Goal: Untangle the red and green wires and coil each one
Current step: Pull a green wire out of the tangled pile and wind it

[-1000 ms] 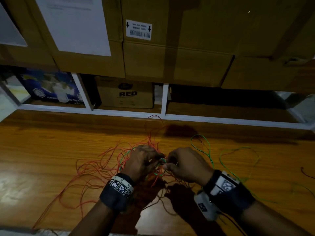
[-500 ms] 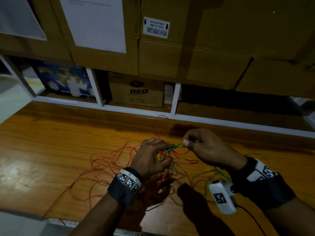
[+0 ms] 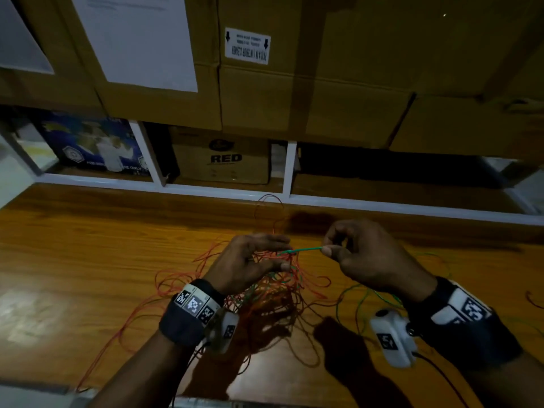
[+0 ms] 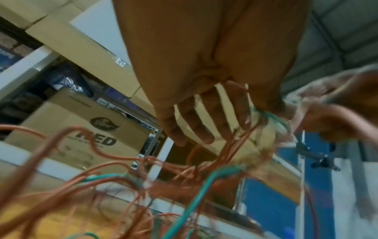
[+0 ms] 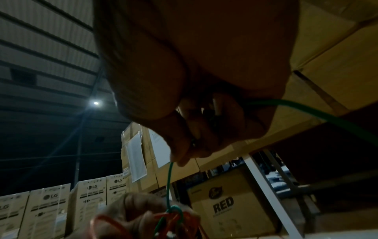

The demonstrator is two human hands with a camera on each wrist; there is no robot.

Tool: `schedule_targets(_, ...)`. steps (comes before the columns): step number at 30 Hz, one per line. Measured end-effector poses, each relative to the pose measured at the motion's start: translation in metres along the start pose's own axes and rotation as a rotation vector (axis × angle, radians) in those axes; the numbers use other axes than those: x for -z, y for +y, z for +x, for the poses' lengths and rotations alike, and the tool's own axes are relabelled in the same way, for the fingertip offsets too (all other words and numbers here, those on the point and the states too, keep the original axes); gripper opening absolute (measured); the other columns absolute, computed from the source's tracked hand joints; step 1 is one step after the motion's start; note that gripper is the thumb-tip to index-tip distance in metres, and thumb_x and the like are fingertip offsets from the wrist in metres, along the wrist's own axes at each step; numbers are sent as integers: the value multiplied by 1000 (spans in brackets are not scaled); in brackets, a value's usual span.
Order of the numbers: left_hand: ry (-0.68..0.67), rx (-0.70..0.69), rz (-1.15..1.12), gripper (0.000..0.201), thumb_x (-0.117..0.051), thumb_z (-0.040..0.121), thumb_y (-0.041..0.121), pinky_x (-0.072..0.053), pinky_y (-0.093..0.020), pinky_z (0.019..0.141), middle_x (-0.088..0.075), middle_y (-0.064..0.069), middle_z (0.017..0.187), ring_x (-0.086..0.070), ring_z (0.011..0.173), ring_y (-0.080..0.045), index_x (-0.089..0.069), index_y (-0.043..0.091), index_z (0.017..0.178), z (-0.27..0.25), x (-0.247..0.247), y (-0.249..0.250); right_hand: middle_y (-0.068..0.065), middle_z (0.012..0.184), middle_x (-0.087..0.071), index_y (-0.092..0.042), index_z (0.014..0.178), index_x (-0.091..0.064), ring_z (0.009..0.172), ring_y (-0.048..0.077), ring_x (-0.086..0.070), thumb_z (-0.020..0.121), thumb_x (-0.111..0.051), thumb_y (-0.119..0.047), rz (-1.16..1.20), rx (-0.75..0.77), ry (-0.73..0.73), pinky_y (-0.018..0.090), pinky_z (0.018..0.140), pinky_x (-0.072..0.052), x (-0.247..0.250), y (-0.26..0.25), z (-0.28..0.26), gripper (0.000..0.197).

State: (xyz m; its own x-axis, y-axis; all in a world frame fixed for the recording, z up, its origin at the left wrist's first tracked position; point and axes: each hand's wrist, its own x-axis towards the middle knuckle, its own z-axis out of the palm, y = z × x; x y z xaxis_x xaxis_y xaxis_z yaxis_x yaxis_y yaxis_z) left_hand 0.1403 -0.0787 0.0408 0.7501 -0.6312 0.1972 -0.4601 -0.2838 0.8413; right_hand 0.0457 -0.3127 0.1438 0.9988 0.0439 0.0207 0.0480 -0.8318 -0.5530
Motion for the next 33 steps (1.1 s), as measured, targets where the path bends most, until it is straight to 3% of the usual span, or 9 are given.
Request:
schedule_targets(4, 75, 4, -135, 15, -83, 85, 31, -58, -47, 85, -77, 7, 100, -72, 97, -15, -82, 21, 96, -8, -9, 7, -12, 81, -64, -24, 81, -67, 69, -11, -56, 94, -73, -23, 23, -26, -3, 10, 53, -37, -25, 8, -2, 14)
schedule_targets(6, 40, 63, -148, 5, -79, 90, 22, -59, -48, 80, -79, 6, 91, -74, 88, -15, -82, 19, 91, -11, -12, 7, -11, 80, -65, -26, 79, -67, 70, -3, -58, 91, -74, -25, 29, -44, 12, 19, 59, -44, -40, 13, -4, 15)
schedule_targets(10, -38, 193, -82, 8, -83, 85, 20, -62, -41, 79, -79, 10, 91, -74, 87, -7, -83, 24, 93, -18, -16, -2, -14, 81, -64, -30, 79, -66, 70, 0, -55, 92, -73, -27, 35, -69, 37, 31, 64, -47, -53, 20, -7, 15)
schedule_targets(15, -46, 201, -168, 7, -83, 86, 18, -60, -49, 71, -79, -1, 81, -76, 78, -24, -83, 22, 81, -22, -30, -4, -13, 83, -65, -29, 81, -65, 70, -1, -55, 93, -73, -28, 53, -38, 40, 25, 61, -44, -52, 21, -6, 14)
schedule_targets(19, 112, 238, -198, 17, -73, 93, 9, -56, -52, 65, -73, -12, 68, -69, 63, -26, -77, 7, 77, -20, -39, -7, -14, 85, -65, -29, 82, -67, 73, -3, -56, 93, -75, -24, 41, -4, -26, 18, 62, -40, -54, 18, -12, 14)
schedule_targets(24, 222, 225, -353, 16, -62, 101, 9, -58, -44, 66, -74, -15, 76, -70, 66, -29, -70, 1, 89, -17, -32, 10, -14, 82, -65, -35, 72, -57, 82, 10, -62, 86, -76, -23, -67, -39, -54, 38, 71, -53, -66, 24, -23, 27)
schedule_targets(26, 263, 256, -411, 17, -59, 102, 7, -54, -40, 56, -67, -12, 71, -62, 56, -26, -66, 4, 87, -16, -25, 17, -13, 83, -65, -36, 68, -51, 84, 13, -64, 83, -74, -19, -120, -90, -61, 35, 66, -52, -67, 29, -27, 32)
schedule_targets(30, 215, 429, -521, 28, -60, 97, 2, -21, -27, 47, -41, -3, 52, -26, 43, -14, -65, 8, 70, -18, -10, 18, -9, 89, -65, -35, 73, -51, 87, 21, -62, 77, -64, -13, -249, -158, -16, 29, 61, -36, -54, 41, -32, 26)
schedule_targets(33, 21, 417, -359, 19, -69, 95, 6, -27, -20, 42, -44, 2, 46, -30, 36, -14, -72, -1, 77, -22, 1, 23, -9, 90, -65, -33, 78, -54, 83, 21, -61, 78, -66, -9, -316, -150, 64, 26, 56, -32, -43, 50, -32, 27)
